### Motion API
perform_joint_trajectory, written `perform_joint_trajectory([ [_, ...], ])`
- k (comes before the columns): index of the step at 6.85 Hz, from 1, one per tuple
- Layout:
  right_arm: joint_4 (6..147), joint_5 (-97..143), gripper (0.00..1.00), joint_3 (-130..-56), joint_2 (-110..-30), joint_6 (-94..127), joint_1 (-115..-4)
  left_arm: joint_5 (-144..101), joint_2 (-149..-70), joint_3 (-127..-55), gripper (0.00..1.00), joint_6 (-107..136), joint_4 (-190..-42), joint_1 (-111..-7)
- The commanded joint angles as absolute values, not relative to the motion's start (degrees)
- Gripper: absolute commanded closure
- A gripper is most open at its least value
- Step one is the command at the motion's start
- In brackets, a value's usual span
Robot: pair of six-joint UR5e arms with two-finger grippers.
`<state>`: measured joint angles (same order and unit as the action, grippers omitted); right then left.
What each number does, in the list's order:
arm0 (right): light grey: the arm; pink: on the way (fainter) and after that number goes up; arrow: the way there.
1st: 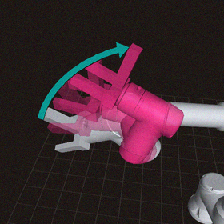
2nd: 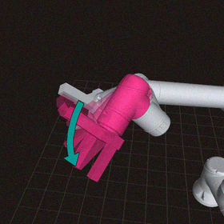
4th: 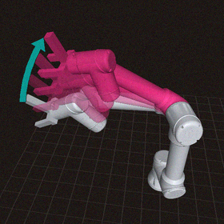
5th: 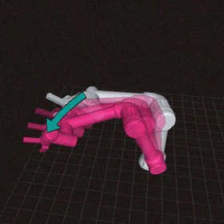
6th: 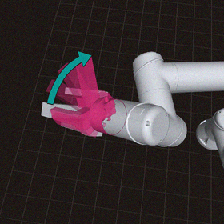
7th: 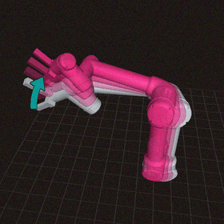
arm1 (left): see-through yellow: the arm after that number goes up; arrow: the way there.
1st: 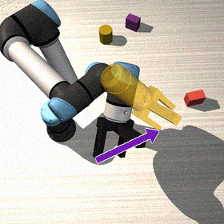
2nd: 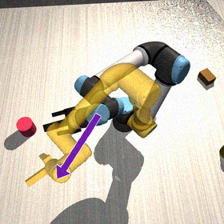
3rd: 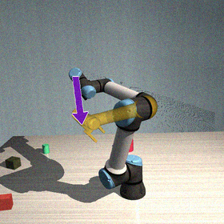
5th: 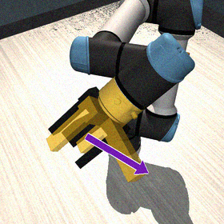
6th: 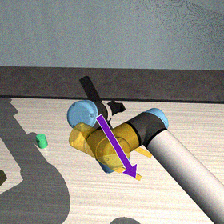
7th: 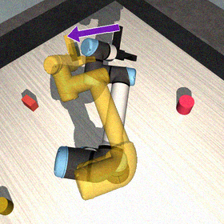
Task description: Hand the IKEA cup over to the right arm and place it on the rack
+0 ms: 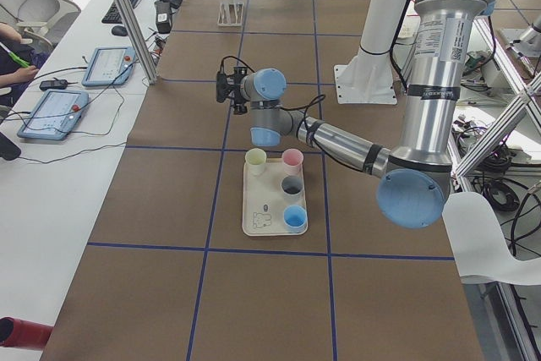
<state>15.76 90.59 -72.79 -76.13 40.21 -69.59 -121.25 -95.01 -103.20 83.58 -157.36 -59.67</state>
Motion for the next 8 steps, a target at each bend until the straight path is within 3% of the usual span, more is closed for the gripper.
perform_joint_trajectory([
  [1, 26.21, 106.28, 0.00, -83.16, -75.94, 45.75, -76.09, -124.10, -89.87, -104.84, 0.00, 65.75, -149.36, -64.06],
  [4, 39.78, 118.25, 0.00, -98.22, -76.12, 59.62, -76.11, -124.10, -82.11, -105.82, 0.00, 41.80, -140.56, -66.01],
  [8, 39.38, 127.77, 0.00, -102.39, -74.71, 76.70, -73.13, -122.96, -84.29, -104.78, 0.00, 41.31, -128.50, -54.77],
])
